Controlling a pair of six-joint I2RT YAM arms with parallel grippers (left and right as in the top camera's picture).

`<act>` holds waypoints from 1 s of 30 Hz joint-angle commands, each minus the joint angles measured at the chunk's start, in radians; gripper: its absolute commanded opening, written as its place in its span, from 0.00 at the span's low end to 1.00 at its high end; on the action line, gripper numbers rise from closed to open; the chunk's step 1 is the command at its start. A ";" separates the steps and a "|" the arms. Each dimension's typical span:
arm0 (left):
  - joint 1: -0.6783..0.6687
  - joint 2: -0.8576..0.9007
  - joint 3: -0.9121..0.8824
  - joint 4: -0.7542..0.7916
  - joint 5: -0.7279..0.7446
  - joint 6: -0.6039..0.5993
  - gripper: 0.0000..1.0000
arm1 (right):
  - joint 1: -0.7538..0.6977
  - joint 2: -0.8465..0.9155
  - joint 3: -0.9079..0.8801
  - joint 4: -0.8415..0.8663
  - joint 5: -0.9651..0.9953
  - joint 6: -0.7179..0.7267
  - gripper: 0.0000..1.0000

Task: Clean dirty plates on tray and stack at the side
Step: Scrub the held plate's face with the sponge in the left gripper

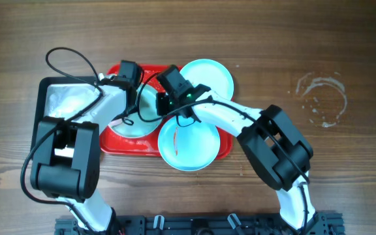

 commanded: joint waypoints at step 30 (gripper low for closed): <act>-0.010 0.114 -0.073 -0.172 0.927 0.104 0.04 | -0.009 0.025 -0.001 -0.005 0.028 -0.010 0.04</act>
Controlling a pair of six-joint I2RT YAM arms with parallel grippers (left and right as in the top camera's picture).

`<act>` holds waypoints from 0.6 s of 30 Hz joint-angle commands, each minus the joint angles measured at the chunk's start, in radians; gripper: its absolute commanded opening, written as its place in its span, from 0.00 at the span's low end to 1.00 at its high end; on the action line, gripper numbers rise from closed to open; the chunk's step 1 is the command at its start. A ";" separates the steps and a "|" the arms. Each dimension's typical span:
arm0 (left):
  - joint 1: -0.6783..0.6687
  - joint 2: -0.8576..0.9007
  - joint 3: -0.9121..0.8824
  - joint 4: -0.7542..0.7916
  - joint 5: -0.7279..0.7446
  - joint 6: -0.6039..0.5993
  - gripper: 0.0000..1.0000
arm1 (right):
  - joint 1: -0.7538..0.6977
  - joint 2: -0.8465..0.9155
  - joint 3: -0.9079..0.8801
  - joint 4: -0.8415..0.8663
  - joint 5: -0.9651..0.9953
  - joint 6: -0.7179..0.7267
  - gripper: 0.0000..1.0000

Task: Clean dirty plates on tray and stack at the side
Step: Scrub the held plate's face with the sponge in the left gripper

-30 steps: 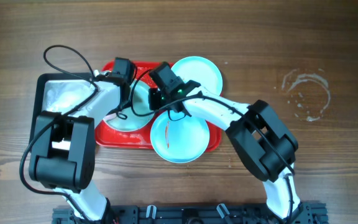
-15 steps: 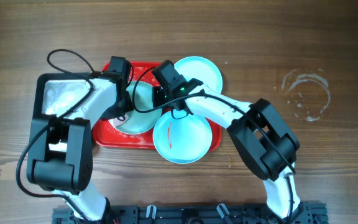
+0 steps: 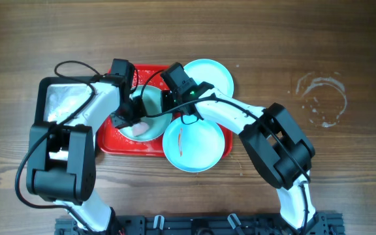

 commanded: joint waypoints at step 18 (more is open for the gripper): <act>-0.047 0.136 -0.165 0.128 -0.518 -0.385 0.04 | 0.010 0.025 -0.001 0.012 -0.021 0.027 0.04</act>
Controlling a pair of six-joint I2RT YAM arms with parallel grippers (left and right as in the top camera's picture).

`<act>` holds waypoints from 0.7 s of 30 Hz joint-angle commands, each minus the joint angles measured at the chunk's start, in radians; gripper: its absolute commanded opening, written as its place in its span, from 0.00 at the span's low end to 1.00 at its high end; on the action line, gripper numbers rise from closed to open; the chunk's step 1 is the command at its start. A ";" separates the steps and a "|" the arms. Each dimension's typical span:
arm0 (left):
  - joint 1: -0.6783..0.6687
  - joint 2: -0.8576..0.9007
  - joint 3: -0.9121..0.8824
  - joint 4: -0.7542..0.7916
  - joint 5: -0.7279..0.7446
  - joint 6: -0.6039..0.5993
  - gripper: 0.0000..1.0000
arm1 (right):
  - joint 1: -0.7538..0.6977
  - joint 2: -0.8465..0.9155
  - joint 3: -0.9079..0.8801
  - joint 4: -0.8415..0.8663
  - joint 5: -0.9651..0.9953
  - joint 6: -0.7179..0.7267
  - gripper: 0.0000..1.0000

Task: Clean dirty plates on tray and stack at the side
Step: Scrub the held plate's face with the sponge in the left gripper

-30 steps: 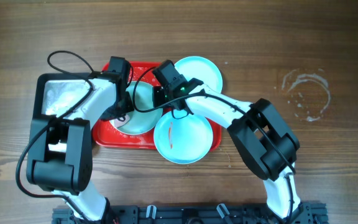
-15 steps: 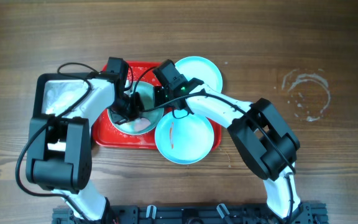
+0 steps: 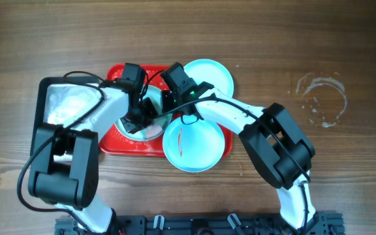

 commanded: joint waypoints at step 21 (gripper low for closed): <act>0.067 0.119 0.010 0.058 -0.085 0.195 0.04 | 0.010 0.025 -0.001 0.009 -0.021 0.027 0.04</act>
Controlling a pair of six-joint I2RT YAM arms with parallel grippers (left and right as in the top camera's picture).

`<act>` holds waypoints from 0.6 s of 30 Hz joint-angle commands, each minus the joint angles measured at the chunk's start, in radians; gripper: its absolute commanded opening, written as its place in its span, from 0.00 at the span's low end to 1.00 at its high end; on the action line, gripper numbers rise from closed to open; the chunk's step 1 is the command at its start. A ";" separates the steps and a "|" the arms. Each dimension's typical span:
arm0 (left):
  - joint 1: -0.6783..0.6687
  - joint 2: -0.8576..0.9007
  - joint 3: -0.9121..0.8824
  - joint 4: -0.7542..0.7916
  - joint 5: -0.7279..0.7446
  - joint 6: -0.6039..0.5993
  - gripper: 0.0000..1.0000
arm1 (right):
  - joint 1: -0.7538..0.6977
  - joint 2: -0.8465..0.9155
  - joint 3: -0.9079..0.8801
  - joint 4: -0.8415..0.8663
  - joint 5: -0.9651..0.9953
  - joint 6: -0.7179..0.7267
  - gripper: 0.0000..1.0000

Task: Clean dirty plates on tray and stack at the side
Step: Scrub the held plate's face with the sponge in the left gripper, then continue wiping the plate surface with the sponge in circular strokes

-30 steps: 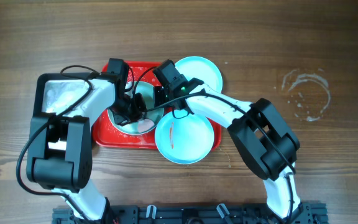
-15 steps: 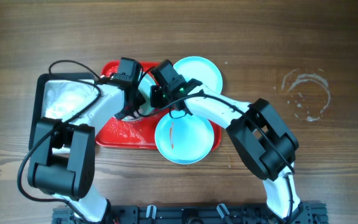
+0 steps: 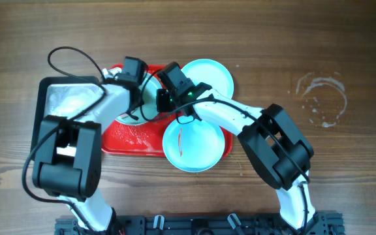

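In the overhead view a small teal plate (image 3: 150,96) is held tilted above the back of the red tray (image 3: 126,136). My right gripper (image 3: 164,102) is at the plate's right rim and looks shut on it. My left gripper (image 3: 138,99) is against the plate's left side; its fingers are hidden under the wrist. A second teal plate (image 3: 193,145) with a red streak lies over the tray's front right corner. A third teal plate (image 3: 209,77) lies at the tray's back right.
A black bin lined with foil (image 3: 64,101) stands left of the tray. The tray floor shows pale smears. A white ring-shaped stain (image 3: 322,101) marks the wooden table at the right. Cables loop above the left arm.
The tilted plate has gone from the tray's middle to its back, leaving the tray's left floor bare. My left gripper has moved back with it, from inside the plate to its left side.
The small plate first lay flat on the tray's left half with both grippers over it. Then it stood tilted, with my left gripper pressing something pinkish onto its face. Then the left gripper was deeper in the plate. Now the plate is up at the tray's back.
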 commanded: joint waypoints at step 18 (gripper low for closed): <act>0.206 0.072 0.140 -0.165 0.949 0.332 0.04 | -0.002 0.022 -0.009 -0.029 0.006 -0.029 0.04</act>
